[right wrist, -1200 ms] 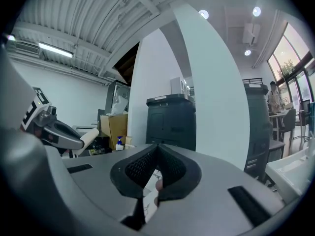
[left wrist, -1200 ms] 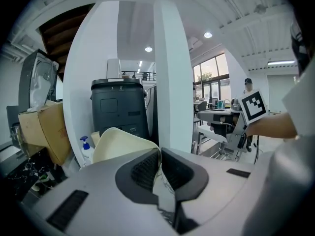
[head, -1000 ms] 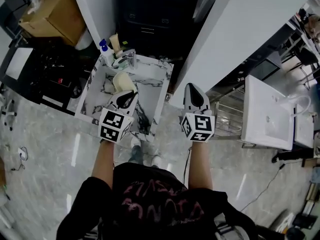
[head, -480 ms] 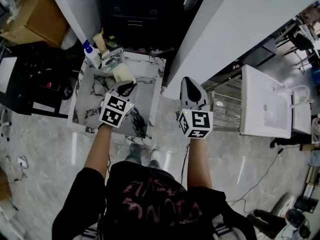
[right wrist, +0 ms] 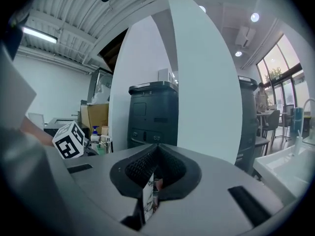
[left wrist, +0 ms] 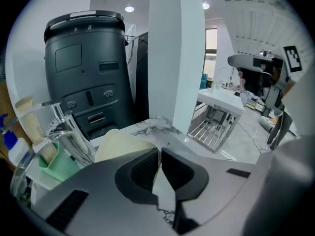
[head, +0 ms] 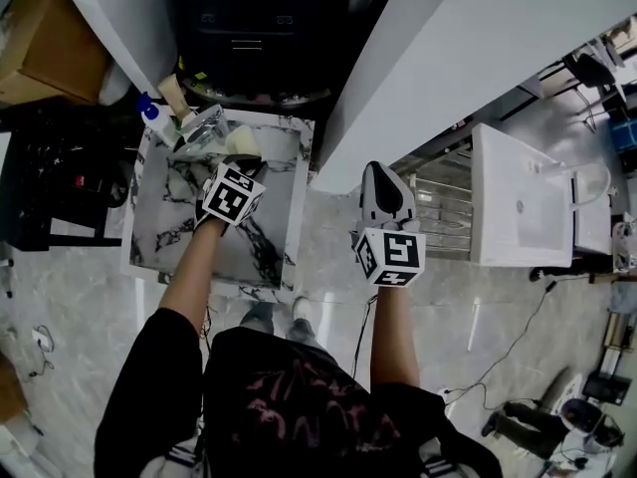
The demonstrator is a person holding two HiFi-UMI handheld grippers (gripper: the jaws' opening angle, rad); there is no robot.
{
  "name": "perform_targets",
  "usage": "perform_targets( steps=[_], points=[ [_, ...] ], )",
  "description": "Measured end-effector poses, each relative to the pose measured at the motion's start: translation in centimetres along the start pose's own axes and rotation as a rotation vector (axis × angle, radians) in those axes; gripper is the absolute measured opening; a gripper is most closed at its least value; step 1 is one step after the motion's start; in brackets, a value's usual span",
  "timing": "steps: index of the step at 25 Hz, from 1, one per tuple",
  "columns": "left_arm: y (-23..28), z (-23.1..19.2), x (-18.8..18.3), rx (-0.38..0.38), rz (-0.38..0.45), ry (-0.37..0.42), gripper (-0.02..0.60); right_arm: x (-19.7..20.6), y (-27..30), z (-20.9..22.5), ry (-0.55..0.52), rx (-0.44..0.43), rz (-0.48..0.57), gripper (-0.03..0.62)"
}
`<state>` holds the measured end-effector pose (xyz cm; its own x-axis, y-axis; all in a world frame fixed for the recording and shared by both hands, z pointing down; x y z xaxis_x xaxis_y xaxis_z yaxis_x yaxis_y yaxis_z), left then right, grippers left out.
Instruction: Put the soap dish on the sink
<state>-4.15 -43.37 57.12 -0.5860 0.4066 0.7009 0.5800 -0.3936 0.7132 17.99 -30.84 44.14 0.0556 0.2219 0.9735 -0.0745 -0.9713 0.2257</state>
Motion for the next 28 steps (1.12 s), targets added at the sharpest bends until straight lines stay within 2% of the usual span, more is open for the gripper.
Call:
perform_targets(
  steps=[6,12,17,21,28],
  points=[
    [4.1,-1.1,0.5,0.035,-0.081,0.021,0.035,1.5,0.5,1.0,0.01,0.031,-0.04,0.015],
    [6.0,-1.5,0.3,0.045,-0.139,0.051,0.037,2.5,0.8,1.2,-0.012,0.036,-0.072,0.014],
    [7.2,-1.5,0.2,0.059,-0.152,0.078,0.05,3.1,0.8,1.8,-0.005,0.054,-0.092,0.014],
    [7.5,-1.3,0.4,0.064,-0.156,0.089,0.124,3.4,0.8,1.9,-0.003,0.059,-0.102,0.014],
    [6.9,-1.4,0.4,0.054,-0.145,0.093,0.132,3.5,0.9,1.5,0.007,0.052,-0.098,0.014]
  ],
)
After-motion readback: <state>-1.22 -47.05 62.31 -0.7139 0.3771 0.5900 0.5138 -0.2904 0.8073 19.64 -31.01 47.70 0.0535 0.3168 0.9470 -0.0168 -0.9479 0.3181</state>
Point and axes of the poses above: the fingertips, and each gripper's own axes: y forward along the fingers, z to its right, x out of its underside, the point moved 8 cm from there along -y, backward along the fingers, and after that the axes turned 1 degree about -z, right-handed, at the moved point
